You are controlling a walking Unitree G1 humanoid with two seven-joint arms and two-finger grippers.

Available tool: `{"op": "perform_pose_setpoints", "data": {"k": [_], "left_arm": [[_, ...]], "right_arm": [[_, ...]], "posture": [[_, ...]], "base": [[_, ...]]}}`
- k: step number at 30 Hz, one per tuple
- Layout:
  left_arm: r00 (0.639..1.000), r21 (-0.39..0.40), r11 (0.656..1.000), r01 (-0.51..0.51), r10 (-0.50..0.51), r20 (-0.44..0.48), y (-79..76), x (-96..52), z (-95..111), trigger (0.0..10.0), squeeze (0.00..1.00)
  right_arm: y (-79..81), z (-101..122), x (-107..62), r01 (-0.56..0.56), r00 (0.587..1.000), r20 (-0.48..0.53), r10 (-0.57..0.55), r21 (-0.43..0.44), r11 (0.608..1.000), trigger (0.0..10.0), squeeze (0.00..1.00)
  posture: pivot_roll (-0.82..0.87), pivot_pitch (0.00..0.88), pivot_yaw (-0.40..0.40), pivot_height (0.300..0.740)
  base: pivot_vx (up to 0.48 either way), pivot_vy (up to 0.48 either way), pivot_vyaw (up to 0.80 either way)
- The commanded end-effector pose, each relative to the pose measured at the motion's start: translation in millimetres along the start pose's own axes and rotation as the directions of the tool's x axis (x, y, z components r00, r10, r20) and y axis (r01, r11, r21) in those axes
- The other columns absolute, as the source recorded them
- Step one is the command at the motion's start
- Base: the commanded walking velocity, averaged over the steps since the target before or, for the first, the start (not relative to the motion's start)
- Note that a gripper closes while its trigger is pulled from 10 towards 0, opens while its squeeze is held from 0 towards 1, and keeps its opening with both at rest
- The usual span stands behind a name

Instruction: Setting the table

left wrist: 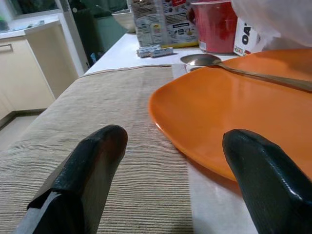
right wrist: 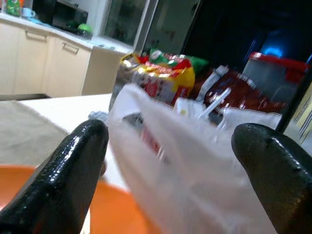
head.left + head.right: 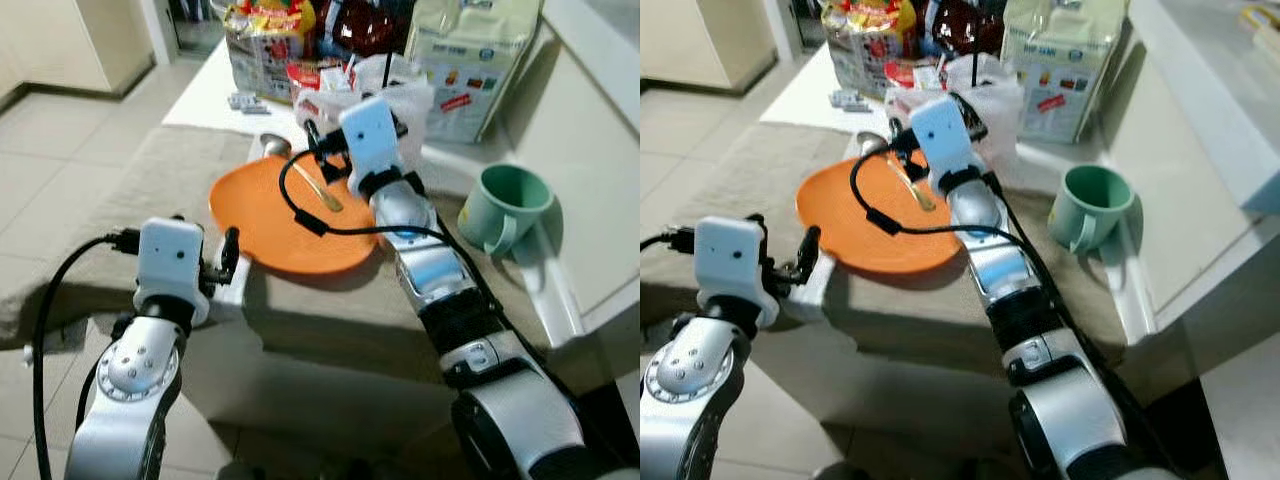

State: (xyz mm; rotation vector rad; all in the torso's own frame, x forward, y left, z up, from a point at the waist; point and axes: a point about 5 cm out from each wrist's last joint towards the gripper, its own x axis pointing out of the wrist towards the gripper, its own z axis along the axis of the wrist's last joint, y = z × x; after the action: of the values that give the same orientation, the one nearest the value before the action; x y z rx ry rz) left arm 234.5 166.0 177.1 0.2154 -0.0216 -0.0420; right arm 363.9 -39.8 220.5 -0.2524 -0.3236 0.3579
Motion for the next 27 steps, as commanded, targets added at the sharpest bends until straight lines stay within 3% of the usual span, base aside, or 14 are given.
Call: {"op": "perform_pose_setpoints", "data": {"k": [1, 8, 13, 21, 25, 27], "left_arm": [[1.0, 0.002, 1.0, 0.017, -0.017, -0.008, -2.5, -0.1, -2, 10.0, 0.0], [1.0, 0.006, 1.0, 0.018, -0.018, -0.01, -1.8, -0.9, -2, 10.0, 0.0], [1.0, 0.007, 1.0, 0.016, -0.016, -0.011, -1.7, -1.2, -3, 10.0, 0.0], [1.0, 0.014, 1.0, 0.014, -0.014, -0.006, -1.6, 0.0, -3, 10.0, 0.0], [1.0, 0.017, 1.0, 0.003, -0.003, -0.004, 0.4, -1.1, -2, 10.0, 0.0], [1.0, 0.022, 1.0, -0.002, 0.002, -0.002, 0.8, -1.7, -2, 10.0, 0.0]], "right_arm": [[4.2, 3, -2.6, -0.023, 1.0, -0.007, 0.023, 0.022, 0.999, 10.0, 0.0], [16.2, 2, -18.0, -0.073, 0.991, -0.105, 0.085, 0.113, 0.991, 10.0, 0.0], [28.3, -14, -24.7, -0.13, 0.966, -0.205, 0.158, 0.144, 0.981, 10.0, 0.0], [32.5, -42, -6.0, -0.2, 0.912, -0.337, 0.233, 0.131, 0.971, 10.0, 0.0], [31.0, -36, 2.9, -0.217, 0.924, -0.312, 0.222, 0.049, 0.975, 10.0, 0.0], [32.8, -33, 6.7, -0.223, 0.925, -0.304, 0.227, 0.05, 0.974, 10.0, 0.0]], "posture": [[0.09, 0.106, -0.036, 0.74], [0.09, 0.106, -0.034, 0.74], [0.1, 0.103, -0.033, 0.74], [0.12, 0.091, -0.042, 0.74], [0.13, 0.088, -0.048, 0.74], [0.14, 0.087, -0.052, 0.74]], "base": [[0.0, 0.0, 0.0], [0.0, 0.0, 0.0], [0.0, 0.0, 0.0], [0.0, 0.0, 0.0], [0.0, 0.0, 0.0], [0.0, 0.0, 0.0]]}}
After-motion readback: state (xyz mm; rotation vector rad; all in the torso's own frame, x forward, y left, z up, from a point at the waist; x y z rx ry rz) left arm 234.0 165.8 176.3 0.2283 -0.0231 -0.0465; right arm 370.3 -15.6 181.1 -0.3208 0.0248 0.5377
